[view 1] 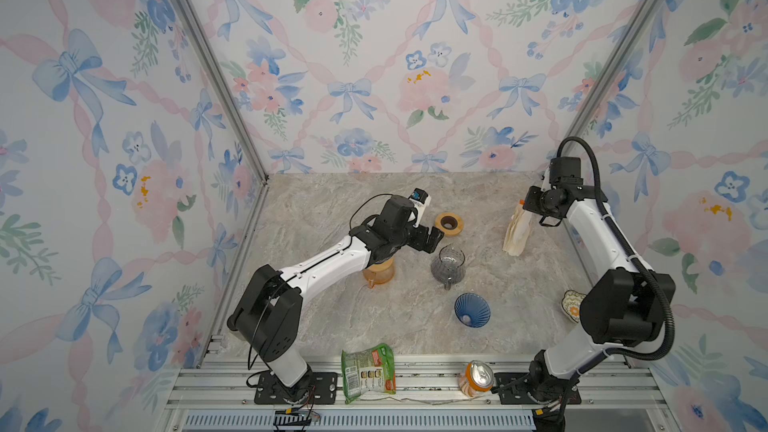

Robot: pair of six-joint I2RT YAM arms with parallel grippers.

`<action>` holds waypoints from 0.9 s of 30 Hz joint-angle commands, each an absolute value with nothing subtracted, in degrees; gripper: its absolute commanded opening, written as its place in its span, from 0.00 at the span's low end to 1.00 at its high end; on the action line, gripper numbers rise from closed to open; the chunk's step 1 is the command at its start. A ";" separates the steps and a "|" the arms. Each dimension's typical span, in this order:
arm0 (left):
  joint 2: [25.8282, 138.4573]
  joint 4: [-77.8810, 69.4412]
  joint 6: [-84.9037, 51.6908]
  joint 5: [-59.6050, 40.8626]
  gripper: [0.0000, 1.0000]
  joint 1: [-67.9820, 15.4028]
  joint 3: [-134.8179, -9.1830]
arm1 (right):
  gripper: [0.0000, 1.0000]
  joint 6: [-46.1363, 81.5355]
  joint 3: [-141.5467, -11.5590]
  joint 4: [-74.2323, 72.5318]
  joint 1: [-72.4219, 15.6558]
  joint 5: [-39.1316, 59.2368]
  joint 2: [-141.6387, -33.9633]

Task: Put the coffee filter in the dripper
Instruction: 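Lift the white filter out of the orange box with the right gripper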

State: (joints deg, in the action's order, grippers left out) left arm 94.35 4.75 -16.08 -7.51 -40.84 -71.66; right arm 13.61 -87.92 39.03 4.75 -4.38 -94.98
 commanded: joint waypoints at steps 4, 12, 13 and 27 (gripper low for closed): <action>95.62 5.10 -16.18 -8.61 0.98 -40.69 -73.18 | 0.00 12.37 -87.31 40.41 4.13 -5.43 -91.84; 95.62 5.09 -16.18 -8.30 0.98 -40.72 -73.56 | 0.00 12.46 -86.65 39.70 2.98 -4.42 -88.19; 95.62 5.06 -16.17 -8.33 0.98 -40.69 -73.66 | 0.00 12.36 -86.83 39.80 2.61 -4.39 -87.77; 93.49 5.07 -15.83 -7.56 0.98 -40.78 -73.57 | 0.00 11.20 -90.73 43.15 -1.80 0.00 -82.59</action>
State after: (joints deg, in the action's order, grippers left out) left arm 94.61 4.78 -16.08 -7.70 -40.84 -72.69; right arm 12.32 -88.20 41.10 -0.62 -2.15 -84.90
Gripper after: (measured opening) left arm 0.978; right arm 0.044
